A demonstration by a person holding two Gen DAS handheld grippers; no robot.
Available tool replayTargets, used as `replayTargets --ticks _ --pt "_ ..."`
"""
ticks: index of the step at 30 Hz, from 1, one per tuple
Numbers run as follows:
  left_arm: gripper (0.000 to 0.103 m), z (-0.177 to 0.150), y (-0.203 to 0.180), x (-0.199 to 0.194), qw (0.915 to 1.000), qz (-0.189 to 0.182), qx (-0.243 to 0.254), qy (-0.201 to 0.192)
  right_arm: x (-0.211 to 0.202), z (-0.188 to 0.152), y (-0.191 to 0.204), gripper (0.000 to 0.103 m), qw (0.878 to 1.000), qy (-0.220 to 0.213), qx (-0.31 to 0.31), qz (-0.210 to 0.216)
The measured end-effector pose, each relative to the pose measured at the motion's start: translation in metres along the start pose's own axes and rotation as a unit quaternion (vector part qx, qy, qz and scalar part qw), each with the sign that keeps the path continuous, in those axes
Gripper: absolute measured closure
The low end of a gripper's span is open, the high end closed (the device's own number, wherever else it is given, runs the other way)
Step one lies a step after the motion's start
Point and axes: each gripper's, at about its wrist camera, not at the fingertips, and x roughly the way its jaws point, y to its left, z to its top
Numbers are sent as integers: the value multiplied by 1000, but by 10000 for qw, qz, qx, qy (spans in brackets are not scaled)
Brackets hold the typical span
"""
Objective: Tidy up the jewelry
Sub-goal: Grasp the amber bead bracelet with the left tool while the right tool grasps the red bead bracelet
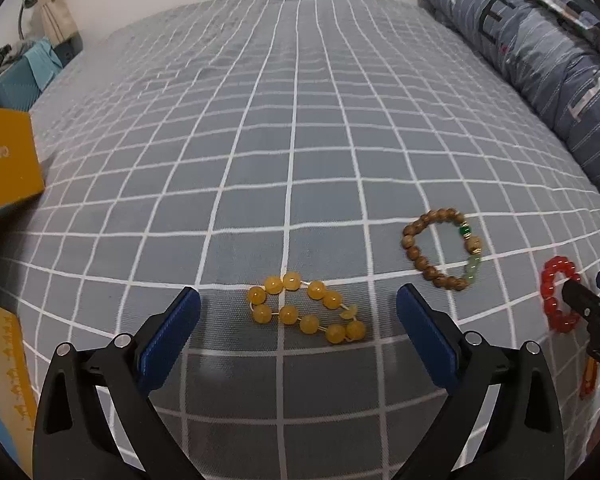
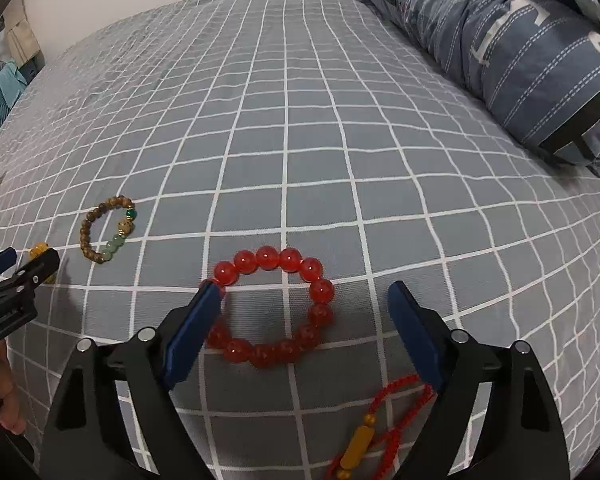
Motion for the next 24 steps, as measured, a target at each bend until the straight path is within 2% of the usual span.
replayTargets --ticks 6,15,20,21,23,24 --pt "15 -1 4 10 10000 -4 -52 75 9 1 -1 36 9999 94 -28 59" --pt "49 -1 6 10 9999 -51 -9 90 11 0 2 62 9998 83 -100 159" --pt "74 -3 4 7 9998 -188 -10 120 12 1 0 73 9998 80 -78 174" --pt "77 -5 3 6 9997 -197 -1 117 12 1 0 77 9998 79 -72 174" --pt "89 -5 2 5 9997 -230 5 105 13 1 0 90 9998 69 -33 178" --pt "89 -6 2 4 9997 -239 9 86 13 1 -1 90 9998 65 -2 197"
